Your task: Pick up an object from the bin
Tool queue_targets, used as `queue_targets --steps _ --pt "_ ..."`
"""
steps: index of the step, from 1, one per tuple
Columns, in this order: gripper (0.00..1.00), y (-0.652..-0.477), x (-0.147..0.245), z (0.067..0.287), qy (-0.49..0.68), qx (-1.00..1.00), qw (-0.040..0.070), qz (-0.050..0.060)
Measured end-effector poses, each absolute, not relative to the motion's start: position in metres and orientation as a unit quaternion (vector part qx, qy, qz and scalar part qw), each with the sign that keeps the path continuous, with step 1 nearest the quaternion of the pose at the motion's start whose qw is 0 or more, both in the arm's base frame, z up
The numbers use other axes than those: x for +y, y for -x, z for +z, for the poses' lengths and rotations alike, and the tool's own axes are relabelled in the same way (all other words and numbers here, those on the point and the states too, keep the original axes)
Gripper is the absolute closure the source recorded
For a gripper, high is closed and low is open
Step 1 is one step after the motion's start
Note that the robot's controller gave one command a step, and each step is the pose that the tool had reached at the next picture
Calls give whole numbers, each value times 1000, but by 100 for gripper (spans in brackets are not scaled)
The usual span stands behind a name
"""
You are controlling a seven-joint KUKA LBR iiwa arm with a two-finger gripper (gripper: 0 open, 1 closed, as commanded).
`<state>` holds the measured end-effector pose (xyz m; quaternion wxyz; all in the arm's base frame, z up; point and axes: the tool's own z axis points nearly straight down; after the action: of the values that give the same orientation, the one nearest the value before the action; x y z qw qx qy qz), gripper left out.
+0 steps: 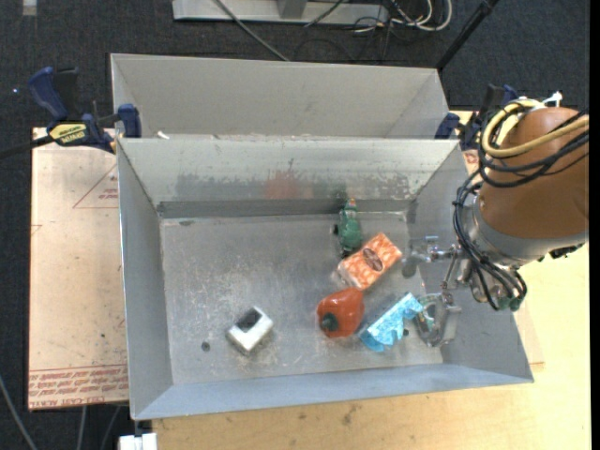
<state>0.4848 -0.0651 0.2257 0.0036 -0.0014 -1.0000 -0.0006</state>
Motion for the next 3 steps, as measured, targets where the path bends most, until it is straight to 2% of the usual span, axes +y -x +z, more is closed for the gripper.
queue_targets --steps 1,2,3 --pt "0 -486 -65 230 0 -1000 0 0" --pt "0 -487 -35 180 -22 -1000 -4 1" --pt "0 -525 -33 147 -117 -993 -1 0"
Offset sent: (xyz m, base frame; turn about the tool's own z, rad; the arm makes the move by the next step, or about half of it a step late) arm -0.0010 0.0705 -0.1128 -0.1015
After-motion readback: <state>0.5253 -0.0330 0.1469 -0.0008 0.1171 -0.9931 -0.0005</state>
